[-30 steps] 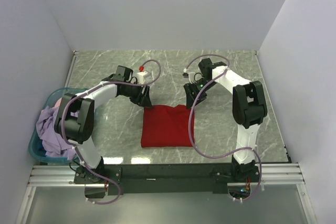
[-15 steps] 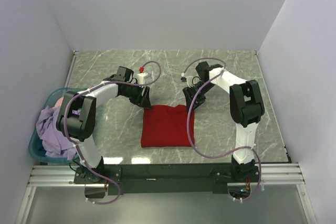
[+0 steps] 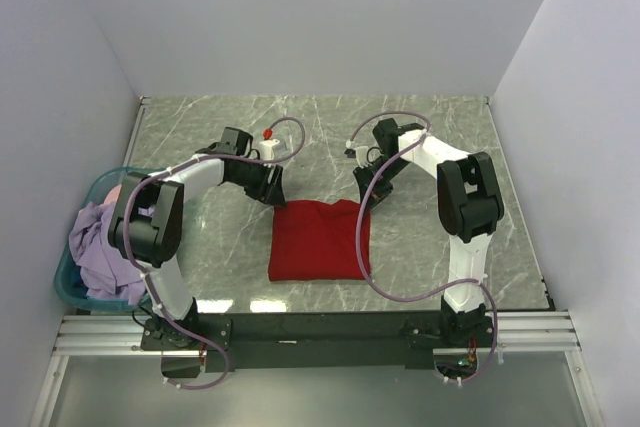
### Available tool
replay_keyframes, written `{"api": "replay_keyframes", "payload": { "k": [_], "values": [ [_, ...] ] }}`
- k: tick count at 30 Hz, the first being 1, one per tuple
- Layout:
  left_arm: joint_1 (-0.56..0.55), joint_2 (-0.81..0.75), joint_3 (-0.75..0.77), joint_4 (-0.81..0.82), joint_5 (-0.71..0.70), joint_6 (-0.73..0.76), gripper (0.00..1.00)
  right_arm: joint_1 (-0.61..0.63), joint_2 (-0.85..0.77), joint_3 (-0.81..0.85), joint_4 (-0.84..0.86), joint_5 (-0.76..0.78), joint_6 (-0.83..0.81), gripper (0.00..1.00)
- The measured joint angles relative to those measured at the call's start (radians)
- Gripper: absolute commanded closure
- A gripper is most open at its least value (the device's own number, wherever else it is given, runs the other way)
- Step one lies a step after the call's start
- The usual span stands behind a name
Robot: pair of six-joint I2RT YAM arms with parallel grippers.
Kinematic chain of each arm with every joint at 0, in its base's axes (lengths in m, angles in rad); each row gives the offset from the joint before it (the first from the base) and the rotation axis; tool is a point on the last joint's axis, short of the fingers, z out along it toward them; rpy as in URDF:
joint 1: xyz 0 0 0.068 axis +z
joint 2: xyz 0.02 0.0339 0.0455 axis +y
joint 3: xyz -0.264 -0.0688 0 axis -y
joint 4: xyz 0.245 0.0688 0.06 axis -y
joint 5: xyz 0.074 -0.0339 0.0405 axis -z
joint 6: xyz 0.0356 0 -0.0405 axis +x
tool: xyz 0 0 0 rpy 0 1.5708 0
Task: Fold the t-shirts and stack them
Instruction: Fold the tshirt
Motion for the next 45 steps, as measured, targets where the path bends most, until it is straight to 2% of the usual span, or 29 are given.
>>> {"api": "replay_keyframes", "payload": {
  "k": [3,9,10,12,13,15,27,34,39,40,41,42,43,45],
  "values": [
    [0.005,0.000,0.000,0.000,0.001,0.005,0.49,0.000,0.000,0.000,-0.001,0.001,0.000,1.00],
    [0.015,0.011,0.000,-0.003,0.011,0.011,0.74,0.000,-0.035,0.000,-0.006,0.015,-0.003,1.00],
    [0.017,0.012,0.000,-0.003,0.013,0.012,0.81,0.000,-0.046,0.000,-0.007,0.020,-0.004,1.00],
    [0.021,0.013,0.000,-0.004,0.019,0.012,0.87,0.000,-0.063,0.000,-0.009,0.027,-0.005,1.00],
    [0.024,0.013,0.001,-0.003,0.024,0.014,0.94,0.000,-0.073,0.000,-0.009,0.032,-0.005,1.00],
    [0.029,0.013,0.003,-0.003,0.027,0.012,0.99,0.000,-0.084,0.000,-0.010,0.043,-0.005,1.00],
    [0.056,0.013,0.004,0.036,0.027,-0.003,0.99,-0.010,-0.104,0.001,0.021,0.107,-0.001,1.00],
    [0.069,0.017,0.004,0.074,0.019,-0.017,1.00,-0.027,-0.048,0.019,0.086,0.140,0.036,1.00],
    [0.089,0.077,0.037,0.107,0.009,-0.039,1.00,-0.033,-0.027,0.033,0.139,0.148,0.082,0.98],
    [0.091,0.091,0.047,0.109,0.007,-0.042,0.98,-0.033,-0.023,0.045,0.148,0.149,0.094,0.92],
    [0.094,0.108,0.062,0.110,0.003,-0.045,0.91,-0.033,-0.017,0.059,0.157,0.152,0.108,0.83],
    [0.096,0.120,0.074,0.110,0.000,-0.047,0.80,-0.034,-0.010,0.075,0.164,0.155,0.121,0.64],
    [0.100,0.130,0.089,0.111,-0.002,-0.051,0.65,-0.035,-0.005,0.090,0.171,0.158,0.137,0.56],
    [0.113,0.134,0.099,0.120,0.002,-0.069,0.55,-0.043,-0.004,0.111,0.184,0.155,0.151,0.42]
  ]
}}
